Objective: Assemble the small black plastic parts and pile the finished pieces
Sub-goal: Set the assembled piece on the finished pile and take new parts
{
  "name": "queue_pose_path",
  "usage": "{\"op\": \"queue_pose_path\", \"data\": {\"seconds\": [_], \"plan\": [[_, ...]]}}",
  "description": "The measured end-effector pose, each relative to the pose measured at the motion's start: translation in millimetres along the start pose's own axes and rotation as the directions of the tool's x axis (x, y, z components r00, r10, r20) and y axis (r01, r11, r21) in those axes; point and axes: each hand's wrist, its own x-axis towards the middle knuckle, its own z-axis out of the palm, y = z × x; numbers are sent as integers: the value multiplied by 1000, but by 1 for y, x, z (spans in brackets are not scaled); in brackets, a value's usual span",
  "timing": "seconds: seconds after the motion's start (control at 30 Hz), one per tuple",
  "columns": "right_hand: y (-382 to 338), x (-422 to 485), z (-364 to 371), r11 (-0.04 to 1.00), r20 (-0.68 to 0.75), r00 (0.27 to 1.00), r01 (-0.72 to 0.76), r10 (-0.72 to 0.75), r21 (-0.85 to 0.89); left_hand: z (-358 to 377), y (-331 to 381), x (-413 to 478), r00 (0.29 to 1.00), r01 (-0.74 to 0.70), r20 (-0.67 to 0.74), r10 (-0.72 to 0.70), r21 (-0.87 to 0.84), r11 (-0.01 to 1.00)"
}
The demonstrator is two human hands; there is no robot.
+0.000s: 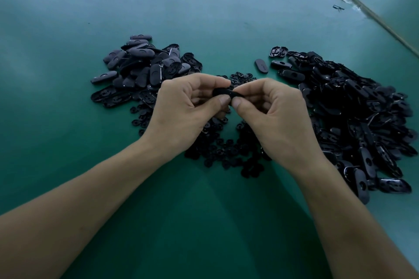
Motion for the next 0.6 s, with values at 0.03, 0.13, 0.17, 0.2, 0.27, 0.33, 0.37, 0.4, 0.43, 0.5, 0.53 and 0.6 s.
{"op": "queue_pose_path", "data": {"seconds": [0.03, 0.13, 0.17, 0.2, 0.27, 0.33, 0.37, 0.4, 0.43, 0.5, 0.53, 0.6], "plan": [[0, -1, 1, 1000, 2, 1000, -8, 8, -1, 0, 0, 0, 1000, -1, -4, 1, 5, 1000], [0, 0, 3, 999, -5, 999, -43, 43, -4, 1, 0, -1, 1000, -9, -13, 9, 16, 1000], [0, 0, 4, 999, -14, 999, -50, 50, -12, 1, 0, -1, 1000, -11, -17, 12, 20, 1000], [0, 0, 5, 998, -21, 998, -55, 55, -18, 1, 0, 0, 1000, -13, -22, 13, 24, 1000], [0, 0, 4, 998, -23, 997, -67, 67, -11, 0, 0, 0, 1000, -13, -28, 14, 28, 1000], [-1, 0, 2, 998, -15, 998, -69, 69, 5, 0, 1, -1, 999, -17, -36, 19, 38, 999], [-1, 0, 1, 998, -12, 998, -65, 65, 11, 0, 1, -1, 999, -20, -44, 22, 44, 999], [-1, 0, 1, 998, -10, 998, -58, 58, 14, -1, 1, -1, 998, -24, -53, 26, 48, 999], [-2, 0, 1, 999, -6, 999, -51, 51, 13, -1, 0, -1, 998, -27, -62, 30, 51, 998], [-3, 0, 1, 999, 0, 999, -42, 42, 3, -2, -1, -1, 997, -22, -75, 25, 49, 999], [-3, 0, 1, 999, -2, 999, -42, 42, -3, -2, -2, -1, 997, -16, -79, 19, 48, 999], [-3, 1, 1, 998, -14, 998, -59, 59, -13, -1, -2, -1, 996, -2, -89, 4, 28, 1000]]}}
